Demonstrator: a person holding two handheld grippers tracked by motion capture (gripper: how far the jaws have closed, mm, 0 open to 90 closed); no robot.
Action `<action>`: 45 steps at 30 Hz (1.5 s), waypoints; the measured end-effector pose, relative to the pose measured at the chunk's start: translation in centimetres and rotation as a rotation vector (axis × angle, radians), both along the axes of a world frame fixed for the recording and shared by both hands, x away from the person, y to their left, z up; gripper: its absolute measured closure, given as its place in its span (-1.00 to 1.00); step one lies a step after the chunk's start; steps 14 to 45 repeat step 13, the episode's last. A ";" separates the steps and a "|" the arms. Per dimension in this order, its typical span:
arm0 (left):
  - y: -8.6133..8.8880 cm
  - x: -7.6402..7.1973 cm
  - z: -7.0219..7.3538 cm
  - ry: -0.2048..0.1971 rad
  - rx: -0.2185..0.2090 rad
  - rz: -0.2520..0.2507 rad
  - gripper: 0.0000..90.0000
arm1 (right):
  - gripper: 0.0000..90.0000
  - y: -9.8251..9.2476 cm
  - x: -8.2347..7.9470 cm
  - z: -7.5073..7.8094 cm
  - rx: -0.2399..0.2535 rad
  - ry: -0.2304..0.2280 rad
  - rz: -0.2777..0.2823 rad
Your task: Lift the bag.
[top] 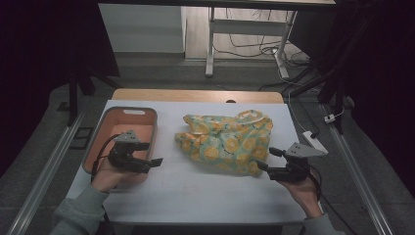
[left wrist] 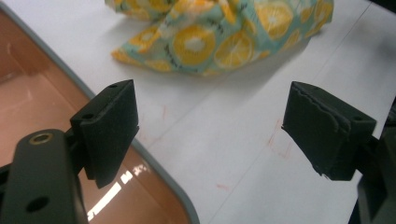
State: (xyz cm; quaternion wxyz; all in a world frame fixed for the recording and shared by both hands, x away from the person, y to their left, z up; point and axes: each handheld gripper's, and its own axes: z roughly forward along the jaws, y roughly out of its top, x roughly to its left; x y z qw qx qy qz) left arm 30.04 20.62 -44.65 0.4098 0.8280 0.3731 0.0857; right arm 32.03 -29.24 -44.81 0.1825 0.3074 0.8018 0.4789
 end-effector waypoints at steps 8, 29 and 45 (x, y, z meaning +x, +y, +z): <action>0.1 0.0 -0.1 -0.002 -0.009 0.017 -0.59 | -0.34 0.0 -0.1 -0.1 0.008 -0.010 0.003; -0.1 -0.1 -0.2 -0.006 -0.006 0.017 -0.60 | -0.34 0.2 -0.2 -0.3 0.001 -0.015 0.014; -0.1 -0.1 -0.2 -0.006 -0.006 0.017 -0.60 | -0.34 0.2 -0.2 -0.3 0.001 -0.015 0.014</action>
